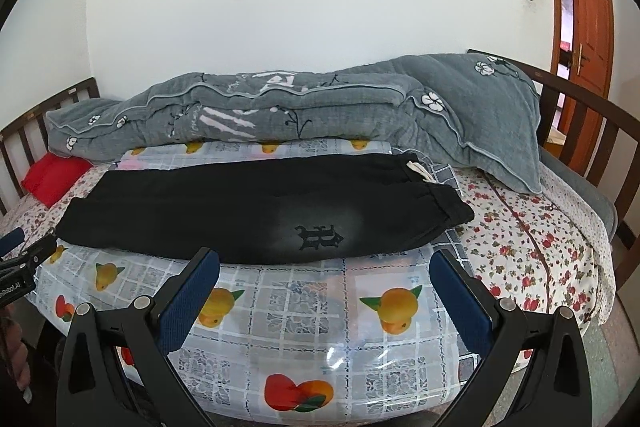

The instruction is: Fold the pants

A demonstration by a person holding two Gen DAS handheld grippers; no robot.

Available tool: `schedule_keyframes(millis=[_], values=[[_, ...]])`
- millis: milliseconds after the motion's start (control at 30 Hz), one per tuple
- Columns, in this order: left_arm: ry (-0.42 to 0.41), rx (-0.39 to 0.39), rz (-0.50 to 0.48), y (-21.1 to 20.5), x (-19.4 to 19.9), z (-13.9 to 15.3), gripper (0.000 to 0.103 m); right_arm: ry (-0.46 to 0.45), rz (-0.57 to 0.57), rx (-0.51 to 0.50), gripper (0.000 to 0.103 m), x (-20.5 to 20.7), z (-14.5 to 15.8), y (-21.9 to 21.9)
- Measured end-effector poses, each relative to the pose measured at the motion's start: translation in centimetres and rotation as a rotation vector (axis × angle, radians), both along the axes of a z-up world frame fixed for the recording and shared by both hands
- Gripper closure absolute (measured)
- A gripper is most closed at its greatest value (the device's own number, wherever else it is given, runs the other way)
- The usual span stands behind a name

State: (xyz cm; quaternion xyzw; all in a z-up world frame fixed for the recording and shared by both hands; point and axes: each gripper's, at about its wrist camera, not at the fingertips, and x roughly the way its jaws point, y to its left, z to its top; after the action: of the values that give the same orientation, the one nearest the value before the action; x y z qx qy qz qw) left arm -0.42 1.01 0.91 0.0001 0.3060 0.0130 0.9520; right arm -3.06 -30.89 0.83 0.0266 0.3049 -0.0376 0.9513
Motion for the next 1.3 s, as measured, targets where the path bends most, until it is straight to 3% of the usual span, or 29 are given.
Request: schedule_keyframes(millis=[967, 1300], values=[[-0.021, 0.063, -0.066, -3.6, -0.7, -0.7, 0.005, -0.032, 0.018, 0.028, 0.000, -1.1, -0.1, -0.6], [-0.018, 0.041, -0.061, -3.3, -0.2, -0.7, 0.005, -0.018, 0.017, 0.063, 0.000, -0.4, -0.7, -1.4]])
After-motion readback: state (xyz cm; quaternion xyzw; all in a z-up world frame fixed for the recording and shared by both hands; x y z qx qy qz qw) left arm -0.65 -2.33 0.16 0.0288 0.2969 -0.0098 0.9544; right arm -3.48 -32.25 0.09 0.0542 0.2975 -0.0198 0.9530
